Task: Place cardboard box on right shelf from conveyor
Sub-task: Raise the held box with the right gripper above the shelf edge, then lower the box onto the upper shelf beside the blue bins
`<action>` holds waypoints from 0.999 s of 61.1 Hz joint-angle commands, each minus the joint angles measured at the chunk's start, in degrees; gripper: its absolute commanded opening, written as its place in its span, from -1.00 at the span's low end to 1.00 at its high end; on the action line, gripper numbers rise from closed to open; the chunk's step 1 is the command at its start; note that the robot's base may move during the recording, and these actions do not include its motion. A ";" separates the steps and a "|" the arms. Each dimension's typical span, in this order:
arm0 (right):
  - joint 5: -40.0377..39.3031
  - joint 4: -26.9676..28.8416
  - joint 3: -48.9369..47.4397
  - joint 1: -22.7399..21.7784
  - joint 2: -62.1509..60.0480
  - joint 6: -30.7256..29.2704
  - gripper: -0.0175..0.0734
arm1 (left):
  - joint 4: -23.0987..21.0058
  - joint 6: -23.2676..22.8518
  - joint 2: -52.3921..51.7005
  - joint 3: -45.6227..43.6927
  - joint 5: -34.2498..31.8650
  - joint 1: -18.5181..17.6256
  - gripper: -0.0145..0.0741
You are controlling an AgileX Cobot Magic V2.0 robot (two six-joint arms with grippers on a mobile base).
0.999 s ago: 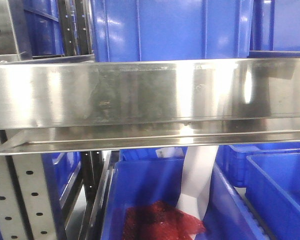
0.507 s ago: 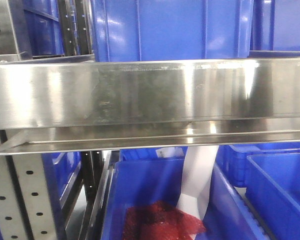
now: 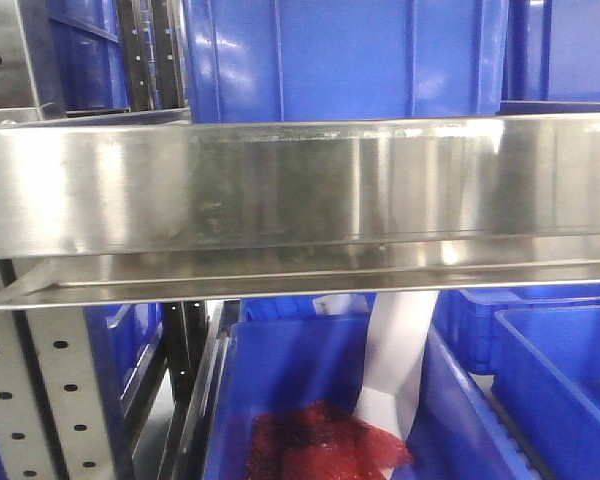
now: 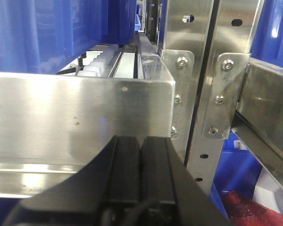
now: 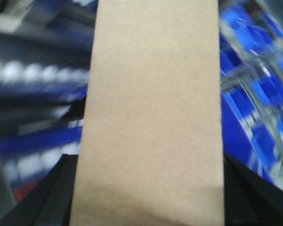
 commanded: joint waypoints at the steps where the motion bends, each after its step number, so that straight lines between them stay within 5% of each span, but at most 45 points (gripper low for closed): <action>1: -3.48 5.08 -2.44 -0.30 1.75 -15.36 -0.07 | -0.34 0.01 -0.82 0.52 -4.89 -0.15 -0.94; 11: -3.41 8.23 -2.44 -1.48 4.80 -30.79 -0.07 | -0.34 0.01 -0.82 0.52 -4.89 -0.15 -0.94; 18: -3.48 8.45 -2.44 -3.52 6.84 -35.20 -0.07 | -0.34 0.01 -0.82 0.52 -4.89 -0.15 -0.94; 35: -8.67 9.62 -2.44 -11.24 12.97 -36.28 -0.07 | -0.34 0.01 -0.82 0.52 -4.89 -0.15 -0.94; 61: -18.61 12.36 -2.44 -12.78 23.86 -36.43 -0.08 | -0.34 0.01 -0.82 0.52 -4.89 -0.15 -0.94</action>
